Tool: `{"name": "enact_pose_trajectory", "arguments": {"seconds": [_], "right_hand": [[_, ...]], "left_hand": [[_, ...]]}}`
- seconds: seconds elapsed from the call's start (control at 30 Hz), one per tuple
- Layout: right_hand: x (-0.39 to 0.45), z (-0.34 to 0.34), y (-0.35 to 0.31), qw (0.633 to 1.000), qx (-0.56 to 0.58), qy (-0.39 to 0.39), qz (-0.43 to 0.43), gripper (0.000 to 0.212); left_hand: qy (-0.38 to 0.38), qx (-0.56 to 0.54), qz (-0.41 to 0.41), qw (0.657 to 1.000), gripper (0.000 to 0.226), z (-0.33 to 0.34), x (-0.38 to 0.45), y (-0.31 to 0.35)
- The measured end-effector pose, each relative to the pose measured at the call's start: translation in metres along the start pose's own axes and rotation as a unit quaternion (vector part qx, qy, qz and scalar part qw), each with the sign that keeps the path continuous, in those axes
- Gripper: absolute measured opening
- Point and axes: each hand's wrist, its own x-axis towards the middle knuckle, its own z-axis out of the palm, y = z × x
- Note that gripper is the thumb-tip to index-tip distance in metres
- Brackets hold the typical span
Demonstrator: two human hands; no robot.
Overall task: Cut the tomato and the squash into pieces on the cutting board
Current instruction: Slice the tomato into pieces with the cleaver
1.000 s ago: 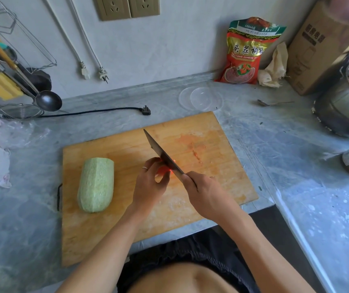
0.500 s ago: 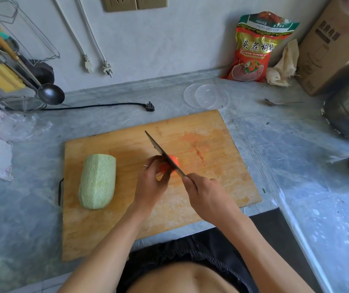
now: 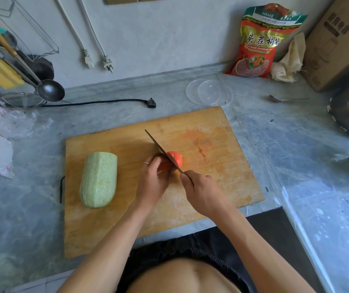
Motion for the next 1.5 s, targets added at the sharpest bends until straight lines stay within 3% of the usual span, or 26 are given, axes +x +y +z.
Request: {"name": "enact_pose_trajectory", "arguments": {"seconds": [0.53,0.77,0.9,1.03,1.5], "right_hand": [[0.002,0.014,0.020,0.996,0.015,0.072,-0.040,0.035],[-0.017,0.016,0.028,0.998,-0.019,0.056,-0.035,0.033],[-0.003,0.014,0.026,0.997,0.007,0.069,-0.045,0.030],[0.006,0.012,0.020,0.998,0.024,0.053,-0.030,0.032],[0.018,0.007,0.011,0.997,0.048,0.043,-0.043,0.033]], "left_hand": [[0.020,-0.008,-0.013,1.000,0.024,-0.001,-0.006,0.004],[0.027,-0.041,-0.053,0.997,0.039,-0.002,-0.008,0.008],[0.032,-0.046,-0.069,0.996,0.030,-0.004,-0.015,-0.001],[0.032,-0.061,-0.095,0.993,0.036,-0.008,-0.027,-0.010],[0.013,0.013,-0.165,0.986,0.051,-0.011,-0.024,-0.018]]}}
